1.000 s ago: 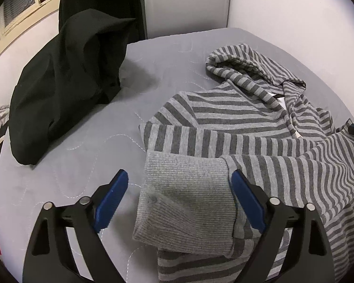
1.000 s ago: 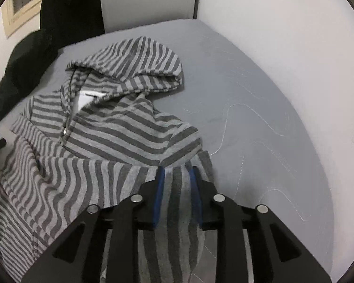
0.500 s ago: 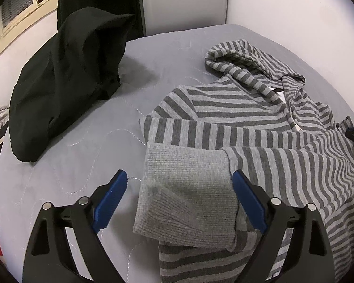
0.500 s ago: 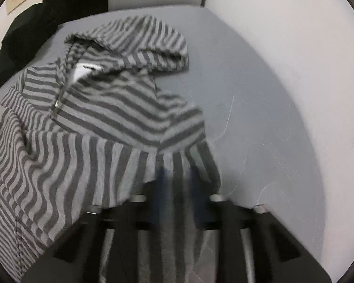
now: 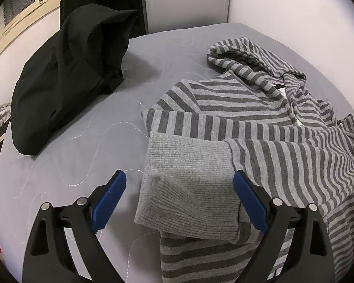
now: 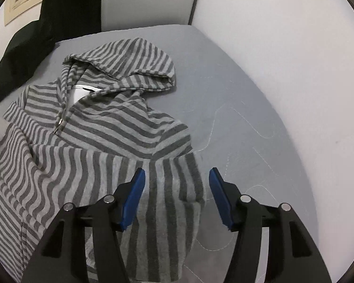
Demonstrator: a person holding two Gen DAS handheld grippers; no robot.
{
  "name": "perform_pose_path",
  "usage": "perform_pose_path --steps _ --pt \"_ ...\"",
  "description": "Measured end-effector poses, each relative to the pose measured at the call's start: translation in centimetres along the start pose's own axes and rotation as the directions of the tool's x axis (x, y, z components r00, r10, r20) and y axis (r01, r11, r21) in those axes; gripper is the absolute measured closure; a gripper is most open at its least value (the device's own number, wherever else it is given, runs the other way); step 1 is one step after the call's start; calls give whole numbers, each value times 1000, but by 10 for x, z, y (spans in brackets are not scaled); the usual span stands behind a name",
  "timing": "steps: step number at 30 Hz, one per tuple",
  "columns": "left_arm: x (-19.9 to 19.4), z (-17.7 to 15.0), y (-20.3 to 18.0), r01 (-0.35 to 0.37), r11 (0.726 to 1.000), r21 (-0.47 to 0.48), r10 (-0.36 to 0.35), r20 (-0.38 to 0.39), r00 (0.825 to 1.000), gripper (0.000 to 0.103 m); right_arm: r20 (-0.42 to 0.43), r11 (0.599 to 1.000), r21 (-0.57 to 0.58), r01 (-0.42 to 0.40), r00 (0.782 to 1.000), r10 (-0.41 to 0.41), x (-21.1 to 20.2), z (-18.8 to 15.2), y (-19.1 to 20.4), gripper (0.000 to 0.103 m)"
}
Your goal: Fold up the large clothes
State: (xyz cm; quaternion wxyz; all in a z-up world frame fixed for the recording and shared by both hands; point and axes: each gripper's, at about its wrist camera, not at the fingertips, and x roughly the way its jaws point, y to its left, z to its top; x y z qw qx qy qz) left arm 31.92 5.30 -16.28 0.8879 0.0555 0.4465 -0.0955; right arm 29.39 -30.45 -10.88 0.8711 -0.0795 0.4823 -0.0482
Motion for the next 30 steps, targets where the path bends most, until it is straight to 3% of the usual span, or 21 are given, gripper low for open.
perform_pose_path --steps 4,5,6,8,11,17,20,25,30 --pt "0 0 -2 6 1000 -5 -6 2 1000 12 -61 998 51 -48 997 51 25 -1 -9 52" --pt "1 -1 -3 7 1000 -3 -7 0 1000 12 -68 998 50 -42 997 45 29 -3 -8 68" --pt "1 -1 -5 7 1000 2 -7 -2 1000 12 -78 998 47 -40 996 43 33 -5 -8 76" --pt "3 -2 -6 7 1000 8 -7 -7 1000 11 -72 997 55 -45 996 49 35 -7 -5 87" --pt "8 -2 -6 3 1000 6 -3 -17 1000 10 -50 998 61 -34 998 37 33 -7 -5 93" --pt "14 -3 -5 1 1000 -12 -1 -21 1000 8 13 990 139 34 999 -36 12 -11 -24 95" --pt "23 -5 -8 1 1000 -8 -1 -40 999 7 -5 973 223 53 999 -53 14 -25 -44 95" --pt "39 -14 -3 15 999 -48 -18 -68 998 5 -77 973 229 41 997 -24 36 -43 -44 90" --pt "41 -15 -3 7 999 -42 -10 -65 998 5 -80 966 258 16 997 5 40 -46 -49 83"
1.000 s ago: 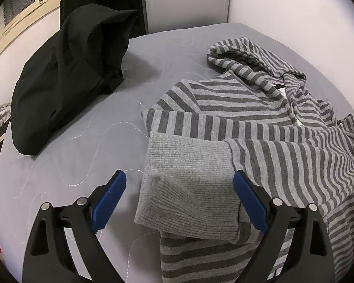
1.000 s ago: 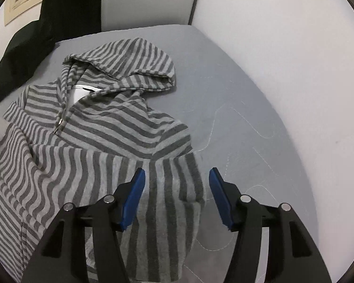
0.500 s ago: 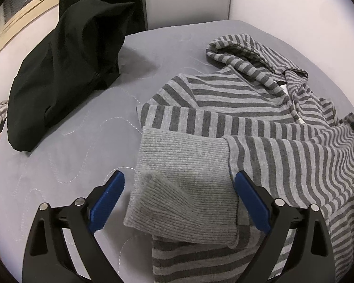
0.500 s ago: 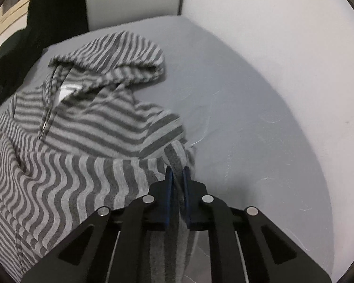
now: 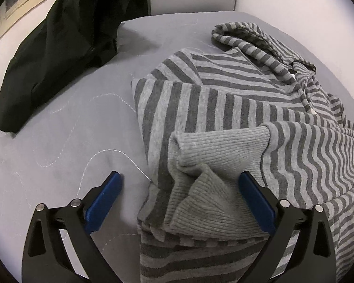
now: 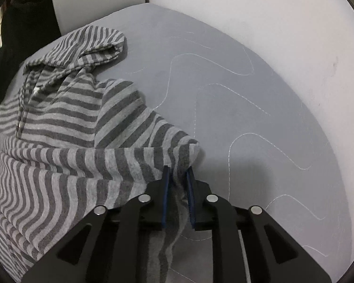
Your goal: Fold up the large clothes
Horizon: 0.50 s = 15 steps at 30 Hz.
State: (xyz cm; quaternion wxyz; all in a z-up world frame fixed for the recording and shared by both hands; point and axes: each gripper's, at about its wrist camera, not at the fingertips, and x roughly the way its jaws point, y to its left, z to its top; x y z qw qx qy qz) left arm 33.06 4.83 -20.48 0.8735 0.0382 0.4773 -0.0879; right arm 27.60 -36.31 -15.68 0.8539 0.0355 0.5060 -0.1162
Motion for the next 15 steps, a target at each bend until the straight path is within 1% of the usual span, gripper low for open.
perform_pose_path --steps 1,2,4,5,6,7,8,9,12,15 --pt "-1 1 -1 -3 1000 4 3 -2 1000 5 0 1000 9 -7 1000 7 -1 1 -3 82" --pt "-2 1 -1 -7 1000 6 7 -4 1000 5 2 1000 13 -13 1000 13 -3 1 -5 78" --pt "-4 3 -1 -21 1000 15 21 -8 1000 5 10 1000 14 -17 1000 17 -10 1 -6 66" --pt "-7 4 -1 -33 999 23 33 -7 999 5 17 1000 14 -15 1000 15 -15 1 -7 51" --pt "-10 4 -1 -50 998 31 50 -3 999 6 31 1000 11 -14 999 14 -23 1 -7 43" --pt "-13 5 -1 -62 997 36 62 0 998 6 46 1000 9 -19 999 19 -33 0 -8 39" --pt "-16 7 1 -74 997 37 74 1 997 6 55 999 6 -39 998 38 -39 1 -8 32" --pt "-20 9 4 -83 996 34 83 0 997 6 62 998 3 -56 997 55 -44 2 -7 30" --pt "-32 14 10 -95 995 19 94 12 995 6 95 996 -25 -89 991 91 -68 -1 2 29" --pt "-49 20 9 -67 998 5 67 44 997 6 124 989 -50 -138 982 143 -86 -7 17 29"
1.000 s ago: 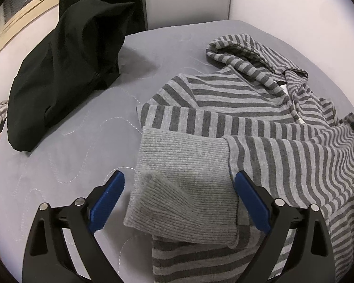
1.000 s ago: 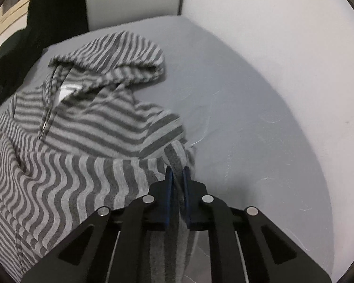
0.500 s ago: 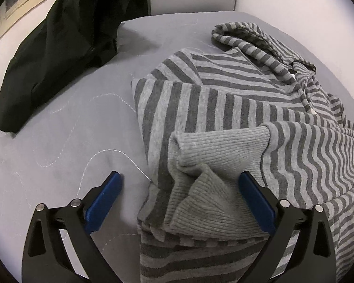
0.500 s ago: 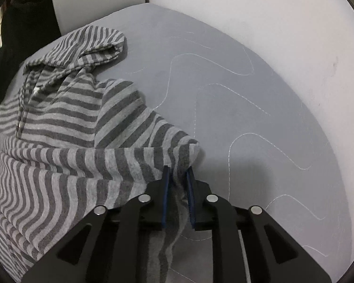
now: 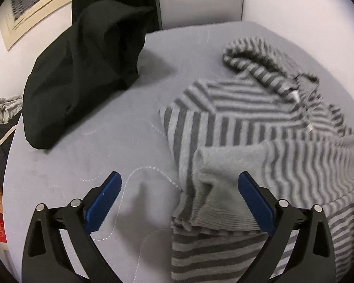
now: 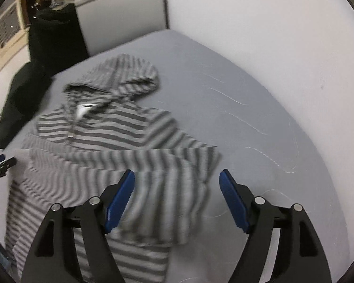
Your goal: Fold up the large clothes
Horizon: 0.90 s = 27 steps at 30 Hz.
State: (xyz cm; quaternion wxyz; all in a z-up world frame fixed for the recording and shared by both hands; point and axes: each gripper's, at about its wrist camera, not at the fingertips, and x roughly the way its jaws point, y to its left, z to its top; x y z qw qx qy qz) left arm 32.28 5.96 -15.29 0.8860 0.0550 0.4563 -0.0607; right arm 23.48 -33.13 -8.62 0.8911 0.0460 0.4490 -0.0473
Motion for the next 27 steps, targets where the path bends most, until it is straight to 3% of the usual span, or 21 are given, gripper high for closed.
perform_pose_path --steps 2,4,6,8,16,23,27 --pt "-10 2 -7 29 1000 7 -29 20 999 6 3 1000 -12 -14 1000 14 -2 -3 11 30" --pt "-16 2 -17 44 999 29 -45 33 998 6 -13 1000 -23 -21 1000 21 0 -10 20 42" --pt "-17 -1 -28 60 997 54 -62 32 998 6 -44 1000 -16 -21 999 20 8 -19 27 62" --pt "-14 -4 -37 62 995 74 -63 16 998 6 -61 1000 -8 -21 998 20 12 -26 28 72" --pt "17 -31 -44 80 994 80 -74 -79 994 5 -138 1000 13 2 990 0 26 -58 24 73" --pt "26 -30 -45 90 992 94 -83 -76 994 5 -133 1000 15 1 991 1 33 -58 24 72" --pt "24 -28 -43 99 992 81 -94 -64 993 6 -129 999 31 -18 991 22 30 -52 24 62"
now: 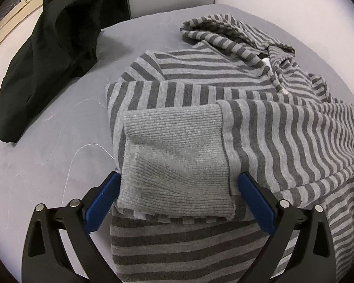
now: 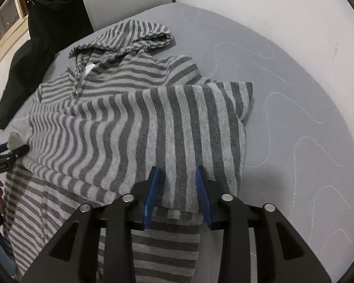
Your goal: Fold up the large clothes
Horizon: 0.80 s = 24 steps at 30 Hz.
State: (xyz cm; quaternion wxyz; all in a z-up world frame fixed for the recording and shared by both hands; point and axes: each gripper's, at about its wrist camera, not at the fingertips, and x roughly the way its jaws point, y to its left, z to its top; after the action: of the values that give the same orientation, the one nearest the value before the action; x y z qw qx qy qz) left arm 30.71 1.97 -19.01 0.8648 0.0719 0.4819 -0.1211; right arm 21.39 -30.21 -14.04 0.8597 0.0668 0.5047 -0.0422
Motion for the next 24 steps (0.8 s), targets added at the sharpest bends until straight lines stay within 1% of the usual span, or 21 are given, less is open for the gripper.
perform_pose_path --steps 1,3,6,7,9,10,12,15,18,21,24 --pt "-2 2 2 11 1000 -12 -11 0 1000 6 7 1000 6 -12 1000 12 -4 3 1 60" --pt "-7 7 7 29 999 -37 -29 3 1000 6 26 1000 14 -28 999 28 -15 9 4 49" --pt "-21 25 19 52 995 -83 -51 21 998 6 49 998 27 -51 998 49 -27 22 7 44" --pt "-23 32 22 55 995 -89 -53 21 998 6 53 997 34 -64 997 62 -31 31 8 43" --pt "-24 49 26 52 994 -93 -51 15 999 6 56 995 47 -83 995 80 -33 46 9 34" --pt "-23 61 28 46 995 -89 -45 11 999 6 61 995 54 -90 994 86 -33 59 9 32" --pt "-16 87 31 45 995 -85 -46 -1 999 6 64 993 65 -99 993 95 -30 78 10 31" --pt "-6 121 31 71 994 -81 -71 3 997 6 80 984 102 -145 987 137 -21 113 7 31" --pt "11 160 31 100 991 -84 -99 15 995 6 85 971 140 -194 979 184 -3 149 -2 30" --pt "34 196 32 130 986 -107 -129 22 991 6 94 968 158 -196 979 183 15 181 -9 30" --pt "63 227 35 180 970 -163 -178 28 984 6 115 969 162 -187 979 170 30 204 -12 29"
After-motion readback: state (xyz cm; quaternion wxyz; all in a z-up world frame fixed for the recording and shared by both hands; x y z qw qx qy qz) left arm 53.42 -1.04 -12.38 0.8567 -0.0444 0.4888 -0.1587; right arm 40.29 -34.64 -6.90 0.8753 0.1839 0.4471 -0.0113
